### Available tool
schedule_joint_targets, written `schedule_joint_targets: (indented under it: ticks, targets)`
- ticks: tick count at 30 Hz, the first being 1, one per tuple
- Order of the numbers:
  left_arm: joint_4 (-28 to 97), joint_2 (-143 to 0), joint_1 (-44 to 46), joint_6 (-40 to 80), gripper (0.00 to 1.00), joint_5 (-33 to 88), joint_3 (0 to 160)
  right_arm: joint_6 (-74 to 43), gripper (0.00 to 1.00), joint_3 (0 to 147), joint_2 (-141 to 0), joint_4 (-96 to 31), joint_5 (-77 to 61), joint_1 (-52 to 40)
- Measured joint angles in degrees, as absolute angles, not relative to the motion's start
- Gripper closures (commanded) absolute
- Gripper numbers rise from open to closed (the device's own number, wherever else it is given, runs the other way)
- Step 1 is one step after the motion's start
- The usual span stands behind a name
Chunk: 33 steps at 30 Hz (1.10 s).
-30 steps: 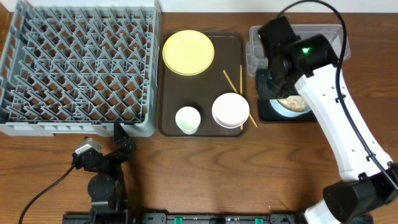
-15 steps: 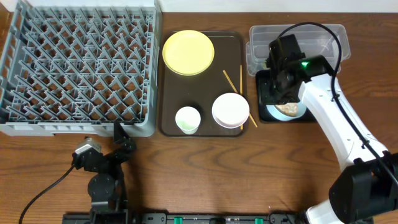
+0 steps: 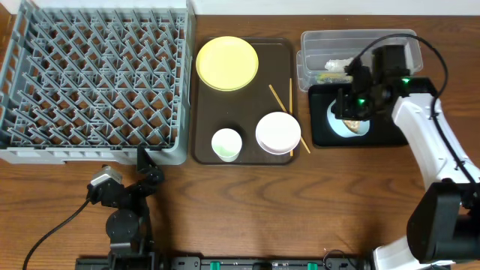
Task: Sort waste into correct bins and load items into the dishwasher
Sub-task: 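Carry the light-blue bowl right over the black tray, then tilt the light-blue bowl with the right gripper, pouring rice onto the black tray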
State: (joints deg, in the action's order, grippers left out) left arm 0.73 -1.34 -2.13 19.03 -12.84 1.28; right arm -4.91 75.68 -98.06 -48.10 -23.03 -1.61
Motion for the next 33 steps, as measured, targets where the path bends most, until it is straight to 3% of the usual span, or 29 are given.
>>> schedule_joint_targets:
  ticks: [33]
  targets:
    - [0.73,-1.34,-2.15,19.03,0.00,-12.84,1.28,-2.42,0.99,64.66,-98.06,-26.68,-56.62,10.66]
